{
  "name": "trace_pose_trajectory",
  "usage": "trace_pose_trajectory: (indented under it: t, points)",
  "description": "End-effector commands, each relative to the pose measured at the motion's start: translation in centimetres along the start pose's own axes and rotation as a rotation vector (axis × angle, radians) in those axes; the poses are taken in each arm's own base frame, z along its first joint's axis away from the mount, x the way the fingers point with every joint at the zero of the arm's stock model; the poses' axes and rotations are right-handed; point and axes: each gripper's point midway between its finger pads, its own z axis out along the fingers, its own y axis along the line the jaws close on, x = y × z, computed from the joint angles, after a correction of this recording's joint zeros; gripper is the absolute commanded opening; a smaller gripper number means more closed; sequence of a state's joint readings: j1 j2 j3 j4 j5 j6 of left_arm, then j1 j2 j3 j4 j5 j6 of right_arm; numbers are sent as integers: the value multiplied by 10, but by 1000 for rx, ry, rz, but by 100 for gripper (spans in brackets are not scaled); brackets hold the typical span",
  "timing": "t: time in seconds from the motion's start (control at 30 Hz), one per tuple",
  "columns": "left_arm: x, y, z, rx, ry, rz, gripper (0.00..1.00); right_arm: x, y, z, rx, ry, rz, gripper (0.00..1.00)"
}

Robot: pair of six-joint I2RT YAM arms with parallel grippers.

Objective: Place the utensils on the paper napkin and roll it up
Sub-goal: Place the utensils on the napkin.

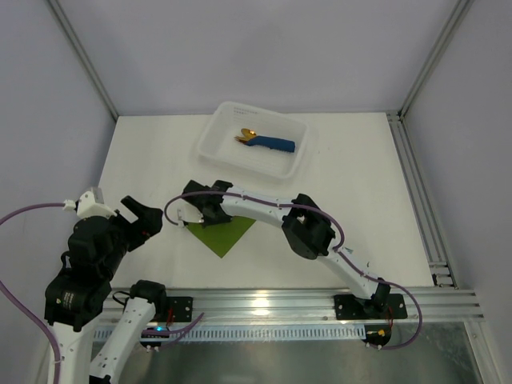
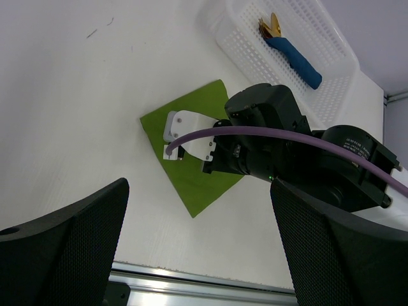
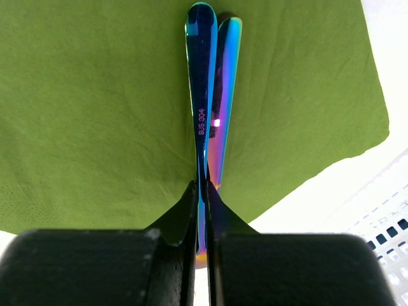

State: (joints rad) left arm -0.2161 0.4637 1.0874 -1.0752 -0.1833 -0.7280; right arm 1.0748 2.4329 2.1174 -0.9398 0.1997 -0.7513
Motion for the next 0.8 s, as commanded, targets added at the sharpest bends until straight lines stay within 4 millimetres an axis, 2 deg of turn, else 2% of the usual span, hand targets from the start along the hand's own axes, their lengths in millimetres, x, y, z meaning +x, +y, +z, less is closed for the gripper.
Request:
trace_pose_trajectory:
  t: [0.0,0.23,0.57,0.77]
  points:
    - [1,3,0,-12,7,16,93,-5,-13,-5,34,-19,7,4]
    - [2,3,1,-13,10,17,93,-4,-15,-4,42,-15,16,4]
    - [2,1,2,-5,15,10,93,-6,-17,-14,52,-29,34,12]
    - [3,0,1,0,16,7,93,-5,-19,-21,62,-36,44,22]
